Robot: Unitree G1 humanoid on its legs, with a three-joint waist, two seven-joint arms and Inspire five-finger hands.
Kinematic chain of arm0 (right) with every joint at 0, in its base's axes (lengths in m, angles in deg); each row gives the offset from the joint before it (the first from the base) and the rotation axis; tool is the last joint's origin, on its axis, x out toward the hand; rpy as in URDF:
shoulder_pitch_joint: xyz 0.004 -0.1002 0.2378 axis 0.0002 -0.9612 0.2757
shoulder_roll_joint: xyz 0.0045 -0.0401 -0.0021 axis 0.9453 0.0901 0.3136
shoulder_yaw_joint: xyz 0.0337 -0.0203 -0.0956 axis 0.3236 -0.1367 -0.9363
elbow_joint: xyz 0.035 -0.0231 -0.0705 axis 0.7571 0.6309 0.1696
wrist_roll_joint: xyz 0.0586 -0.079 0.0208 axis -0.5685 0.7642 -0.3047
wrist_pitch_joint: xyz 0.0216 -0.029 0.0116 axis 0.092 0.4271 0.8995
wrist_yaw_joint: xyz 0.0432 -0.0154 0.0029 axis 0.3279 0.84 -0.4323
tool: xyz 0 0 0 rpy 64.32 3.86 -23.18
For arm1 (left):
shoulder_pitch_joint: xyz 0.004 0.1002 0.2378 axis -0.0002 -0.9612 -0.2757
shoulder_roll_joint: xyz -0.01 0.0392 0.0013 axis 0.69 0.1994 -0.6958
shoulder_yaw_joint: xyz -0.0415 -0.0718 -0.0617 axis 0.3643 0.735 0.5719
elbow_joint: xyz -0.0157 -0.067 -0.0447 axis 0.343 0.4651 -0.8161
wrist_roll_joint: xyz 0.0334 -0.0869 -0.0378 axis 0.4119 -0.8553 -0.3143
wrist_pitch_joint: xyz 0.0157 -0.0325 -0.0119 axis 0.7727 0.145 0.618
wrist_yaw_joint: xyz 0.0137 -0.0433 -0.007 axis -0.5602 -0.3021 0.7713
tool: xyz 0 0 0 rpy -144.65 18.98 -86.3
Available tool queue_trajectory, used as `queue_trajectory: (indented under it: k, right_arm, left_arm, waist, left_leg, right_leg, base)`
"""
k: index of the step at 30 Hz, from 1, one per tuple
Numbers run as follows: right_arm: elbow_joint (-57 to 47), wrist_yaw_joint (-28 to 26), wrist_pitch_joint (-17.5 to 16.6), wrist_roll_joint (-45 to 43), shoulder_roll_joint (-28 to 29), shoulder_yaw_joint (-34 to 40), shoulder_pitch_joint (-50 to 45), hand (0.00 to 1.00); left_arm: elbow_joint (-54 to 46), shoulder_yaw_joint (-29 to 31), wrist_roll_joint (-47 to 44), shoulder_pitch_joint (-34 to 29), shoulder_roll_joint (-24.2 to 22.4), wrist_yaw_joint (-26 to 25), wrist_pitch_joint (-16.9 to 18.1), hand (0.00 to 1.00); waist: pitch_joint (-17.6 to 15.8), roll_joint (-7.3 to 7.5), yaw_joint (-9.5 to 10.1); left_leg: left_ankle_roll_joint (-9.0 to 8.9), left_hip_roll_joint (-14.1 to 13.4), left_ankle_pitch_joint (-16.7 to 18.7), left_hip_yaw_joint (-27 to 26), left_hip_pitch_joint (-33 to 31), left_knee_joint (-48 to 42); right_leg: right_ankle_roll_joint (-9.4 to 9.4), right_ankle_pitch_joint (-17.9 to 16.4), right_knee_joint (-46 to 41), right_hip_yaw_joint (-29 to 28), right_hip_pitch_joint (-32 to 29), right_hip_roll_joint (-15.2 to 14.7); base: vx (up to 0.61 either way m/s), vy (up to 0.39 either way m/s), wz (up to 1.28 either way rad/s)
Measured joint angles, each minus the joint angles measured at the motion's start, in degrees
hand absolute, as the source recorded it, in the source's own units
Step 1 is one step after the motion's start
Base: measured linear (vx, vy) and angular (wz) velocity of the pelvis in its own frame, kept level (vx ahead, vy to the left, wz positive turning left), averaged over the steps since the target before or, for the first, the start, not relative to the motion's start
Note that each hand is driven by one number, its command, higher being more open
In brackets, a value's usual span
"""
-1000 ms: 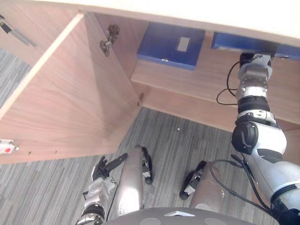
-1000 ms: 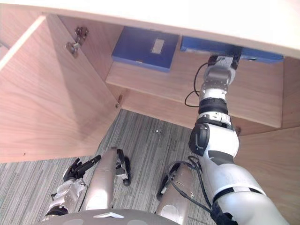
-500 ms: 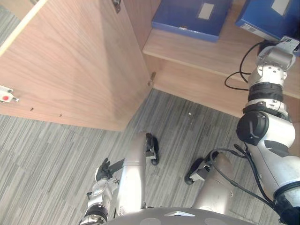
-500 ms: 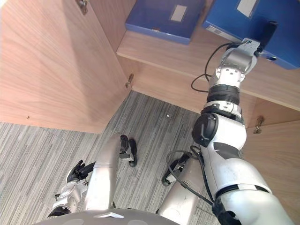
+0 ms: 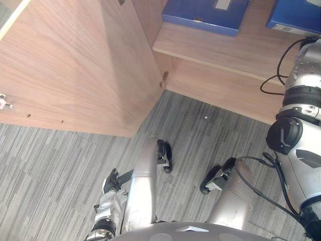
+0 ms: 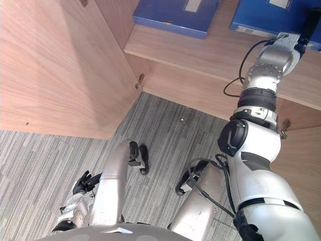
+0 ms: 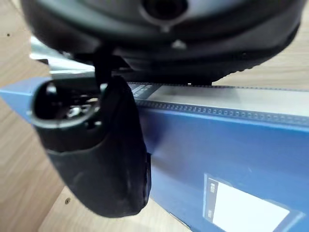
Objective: Walk over to the cabinet, pick up the folder, carry it to the office cabinet, place the folder inside the office cabinet, then close the office cabinet door
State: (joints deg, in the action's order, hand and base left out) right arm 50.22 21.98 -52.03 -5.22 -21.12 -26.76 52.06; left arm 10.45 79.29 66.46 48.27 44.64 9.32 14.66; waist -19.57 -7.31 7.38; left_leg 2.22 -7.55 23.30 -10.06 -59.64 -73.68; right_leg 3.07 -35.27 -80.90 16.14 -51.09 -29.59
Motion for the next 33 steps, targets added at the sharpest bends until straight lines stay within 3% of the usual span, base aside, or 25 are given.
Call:
queue_trajectory:
  k: [7, 16, 19, 25, 28, 29, 30, 31, 33]
  right_arm:
    - [0.0, -5.2, -0.2, -6.9, -0.1, -1.9, 0.9, 1.00]
    - [1.0, -9.0, 0.7, -7.2, 0.1, -6.0, 1.0, 1.00]
    - [1.8, -11.8, 3.3, -5.5, 0.4, -8.5, 0.4, 1.00]
    - [9.6, -21.3, 15.7, 15.7, -1.5, -19.7, -0.3, 1.00]
    - [14.4, -29.6, 21.1, 31.7, -3.5, -23.1, -3.8, 1.00]
    - [16.1, -32.7, 23.3, 41.5, -4.2, -23.5, -6.0, 1.00]
    - [16.7, -33.5, 23.9, 43.9, -4.3, -23.5, -6.6, 1.00]
    - [15.6, -35.9, 22.1, 51.6, -4.5, -22.9, -9.7, 1.00]
    - [15.9, -38.1, 23.7, 57.4, -5.4, -21.6, -10.7, 1.00]
  left_arm:
    - [-1.4, 0.1, -0.3, 0.0, 0.1, -0.1, 0.2, 1.00]
    - [-1.6, 0.7, -0.3, -0.1, 0.3, 0.4, 0.2, 1.00]
    - [-1.6, 1.3, -0.3, 0.0, 0.4, 1.0, 0.2, 1.00]
    - [-1.8, 1.2, -0.1, -0.2, 1.2, 4.2, 0.3, 1.00]
    - [-3.1, 1.0, 0.6, -0.2, 2.4, 6.4, 0.2, 1.00]
    - [-4.2, 1.0, 0.9, -0.3, 2.8, 8.0, 0.1, 1.00]
    - [-4.5, 1.0, 1.0, -0.3, 2.9, 8.4, 0.1, 1.00]
    - [-5.6, 1.0, 2.5, -0.4, 3.4, 9.9, 0.0, 1.00]
    - [-6.6, 0.9, 3.9, -0.5, 3.7, 11.5, -0.2, 1.00]
  waist:
    - [-2.2, 0.10, -0.61]
    - [-2.3, 0.22, -1.24]
    - [-2.3, 0.33, -1.83]
    - [-2.1, 0.77, -2.98]
    - [-1.4, 1.82, -2.83]
    - [-1.3, 1.88, -2.77]
    - [-1.3, 1.98, -2.77]
    - [-0.8, 2.30, -2.95]
    - [1.0, 2.48, -2.64]
  left_leg:
    - [-0.02, -1.0, 0.0, -0.3, 0.0, -0.3]
    - [-0.26, -2.1, -0.4, -0.9, 2.6, 2.6]
    - [-0.54, -2.2, -1.9, -1.3, 5.5, 7.1]
    - [-0.42, -2.3, -7.0, -3.3, 12.4, 20.1]
    - [-0.66, -1.1, -11.0, -3.8, 15.9, 29.0]
    - [-0.69, -0.6, -12.6, -3.7, 17.5, 32.3]
    - [-0.71, -0.4, -13.1, -3.7, 18.0, 33.4]
    - [-0.71, 0.7, -15.1, -3.6, 19.7, 37.5]
    - [-0.79, 1.2, -17.1, -4.1, 21.0, 42.1]
  right_leg:
    - [-0.02, 0.0, 0.0, -0.5, -0.5, 0.9]
    - [-0.15, 1.8, 3.7, -0.3, 1.4, 2.9]
    - [-0.29, 4.0, 8.6, 1.2, 4.3, 4.0]
    - [-0.78, 10.5, 22.4, 3.9, 10.5, 7.2]
    - [-0.74, 14.0, 30.5, 6.2, 14.0, 8.5]
    - [-0.83, 15.3, 33.7, 7.7, 16.0, 8.9]
    - [-0.81, 15.7, 34.6, 8.0, 16.5, 9.0]
    - [-0.69, 17.0, 37.8, 9.1, 18.1, 9.1]
    - [-0.53, 19.0, 42.0, 9.6, 18.9, 10.0]
  base:
    - [-0.01, 0.032, -0.06]
    - [-0.01, 0.036, -0.09]
    - [0.02, 0.044, -0.10]
    - [0.05, 0.036, -0.13]
    - [0.09, -0.002, 0.13]
    - [0.08, -0.024, 0.23]
    - [0.09, -0.034, 0.28]
    - [0.08, -0.031, 0.15]
    - [0.08, -0.023, 0.05]
